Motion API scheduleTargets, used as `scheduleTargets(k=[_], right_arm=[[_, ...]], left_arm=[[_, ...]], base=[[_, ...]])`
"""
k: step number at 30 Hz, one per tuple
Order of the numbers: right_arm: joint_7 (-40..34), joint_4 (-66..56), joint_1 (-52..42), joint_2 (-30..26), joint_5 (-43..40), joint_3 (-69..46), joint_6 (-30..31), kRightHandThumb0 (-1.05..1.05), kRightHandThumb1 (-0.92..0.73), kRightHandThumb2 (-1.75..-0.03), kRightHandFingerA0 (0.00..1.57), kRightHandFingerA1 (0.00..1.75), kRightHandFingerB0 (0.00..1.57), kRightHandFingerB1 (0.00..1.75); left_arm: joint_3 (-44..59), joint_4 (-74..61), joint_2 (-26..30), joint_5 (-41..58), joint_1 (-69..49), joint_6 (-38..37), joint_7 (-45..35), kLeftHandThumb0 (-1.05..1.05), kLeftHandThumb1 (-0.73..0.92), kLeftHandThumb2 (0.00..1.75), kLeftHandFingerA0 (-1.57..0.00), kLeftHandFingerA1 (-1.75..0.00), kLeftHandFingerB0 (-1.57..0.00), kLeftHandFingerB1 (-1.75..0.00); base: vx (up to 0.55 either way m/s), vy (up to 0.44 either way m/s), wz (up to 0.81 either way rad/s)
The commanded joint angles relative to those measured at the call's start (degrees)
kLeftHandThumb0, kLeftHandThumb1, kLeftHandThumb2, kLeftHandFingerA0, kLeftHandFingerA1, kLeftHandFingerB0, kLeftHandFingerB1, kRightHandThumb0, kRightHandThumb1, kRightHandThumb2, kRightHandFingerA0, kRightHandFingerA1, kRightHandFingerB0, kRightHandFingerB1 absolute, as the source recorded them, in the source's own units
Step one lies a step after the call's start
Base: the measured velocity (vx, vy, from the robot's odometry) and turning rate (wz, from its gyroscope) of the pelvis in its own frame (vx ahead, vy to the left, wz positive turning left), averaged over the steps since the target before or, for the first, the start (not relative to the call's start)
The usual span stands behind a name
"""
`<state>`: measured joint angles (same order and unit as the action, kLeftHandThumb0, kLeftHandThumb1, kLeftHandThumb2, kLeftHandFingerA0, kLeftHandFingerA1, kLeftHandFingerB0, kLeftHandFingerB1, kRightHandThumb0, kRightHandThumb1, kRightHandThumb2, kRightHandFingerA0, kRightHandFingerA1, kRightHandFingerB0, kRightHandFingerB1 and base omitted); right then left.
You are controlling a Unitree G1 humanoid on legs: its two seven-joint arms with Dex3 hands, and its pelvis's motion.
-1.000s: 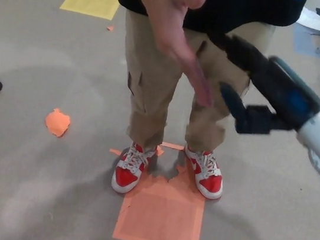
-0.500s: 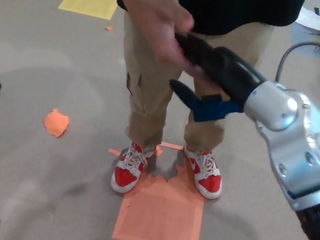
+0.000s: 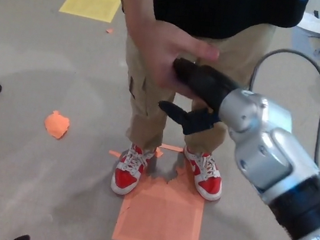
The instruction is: The robot extends its right arm to grab a person's hand and shakes it
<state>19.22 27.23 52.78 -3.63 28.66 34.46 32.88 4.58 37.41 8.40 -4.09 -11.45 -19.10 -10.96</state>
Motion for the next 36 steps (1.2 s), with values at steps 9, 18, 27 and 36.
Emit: scheduleTargets(k=[9,18,27,36], right_arm=[[-22.13,26.13,6.84,6.35,8.01,2.01,-6.27,-0.18,-0.61,-0.59,0.78,1.25,0.19,0.34],[-29.73,33.98,8.26,5.34,5.96,-1.31,-14.62,-0.15,-0.57,-0.56,0.76,0.57,0.74,0.53],[-37.92,34.22,5.49,3.86,3.69,-6.93,-25.05,-0.16,-0.69,-0.59,0.78,0.66,0.67,0.57],[-32.89,8.28,2.54,1.48,3.74,-12.29,-22.02,-0.16,-0.67,-0.6,0.85,1.17,0.73,0.79]], left_arm=[[-1.13,1.64,1.57,0.08,0.22,-0.83,0.31,-0.77,0.77,1.04,-0.04,-0.31,-0.04,-0.25],[-2.75,2.33,1.86,-1.1,2.16,-0.73,1.11,-0.74,0.76,1.04,-0.02,-0.32,-0.05,-0.27],[-3.12,3.32,2.86,-0.95,3.79,-0.78,1.37,-0.74,0.75,1.03,-0.04,-0.34,-0.04,-0.27],[-3.83,2.22,3.87,-2.01,4.26,0.72,2.68,-0.68,0.75,1.06,-0.04,-0.43,-0.03,-0.33]], base=[[0.0,0.0,0.0],[0.0,0.0,0.0],[0.0,0.0,0.0],[0.0,0.0,0.0]])
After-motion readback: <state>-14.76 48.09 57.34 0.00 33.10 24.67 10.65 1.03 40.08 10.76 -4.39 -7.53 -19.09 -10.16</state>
